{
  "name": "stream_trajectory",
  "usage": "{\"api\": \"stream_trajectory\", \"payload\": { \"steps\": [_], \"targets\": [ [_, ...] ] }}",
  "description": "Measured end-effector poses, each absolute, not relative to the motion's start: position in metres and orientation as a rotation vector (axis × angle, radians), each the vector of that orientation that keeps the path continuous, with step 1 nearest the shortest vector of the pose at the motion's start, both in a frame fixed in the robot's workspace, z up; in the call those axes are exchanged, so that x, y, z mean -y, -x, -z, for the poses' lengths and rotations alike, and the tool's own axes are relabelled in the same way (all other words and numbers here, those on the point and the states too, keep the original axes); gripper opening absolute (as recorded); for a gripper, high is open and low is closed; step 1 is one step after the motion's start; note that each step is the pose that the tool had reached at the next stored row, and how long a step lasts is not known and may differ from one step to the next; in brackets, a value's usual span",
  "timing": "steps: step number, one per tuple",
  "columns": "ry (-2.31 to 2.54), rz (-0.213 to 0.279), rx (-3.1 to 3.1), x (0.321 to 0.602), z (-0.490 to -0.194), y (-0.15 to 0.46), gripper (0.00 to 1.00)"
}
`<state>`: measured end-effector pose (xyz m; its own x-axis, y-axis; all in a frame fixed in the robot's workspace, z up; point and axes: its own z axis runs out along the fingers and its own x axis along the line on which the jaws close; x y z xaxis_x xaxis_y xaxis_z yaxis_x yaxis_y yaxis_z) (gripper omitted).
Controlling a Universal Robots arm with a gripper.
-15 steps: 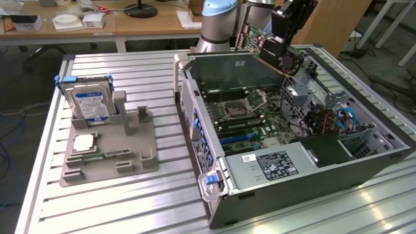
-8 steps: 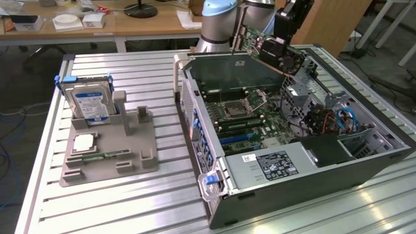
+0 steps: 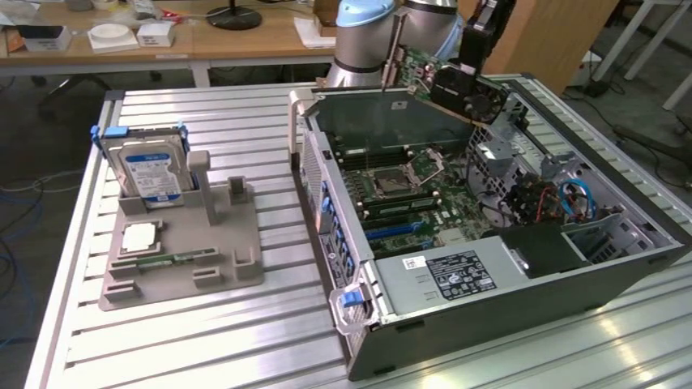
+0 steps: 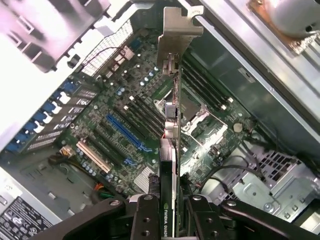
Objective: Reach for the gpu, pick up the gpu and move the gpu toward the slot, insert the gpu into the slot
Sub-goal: 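Insert the gpu into the slot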
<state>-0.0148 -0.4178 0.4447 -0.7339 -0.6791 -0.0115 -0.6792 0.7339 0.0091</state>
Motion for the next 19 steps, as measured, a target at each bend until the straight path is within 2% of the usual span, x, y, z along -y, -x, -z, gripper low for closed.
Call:
{"api": "stream_trajectory", "payload": {
  "steps": [19],
  "targets": [
    [1.532, -0.017, -2.730, 0.4196, -0.4412, 0.0148, 0.26]
  ]
}}
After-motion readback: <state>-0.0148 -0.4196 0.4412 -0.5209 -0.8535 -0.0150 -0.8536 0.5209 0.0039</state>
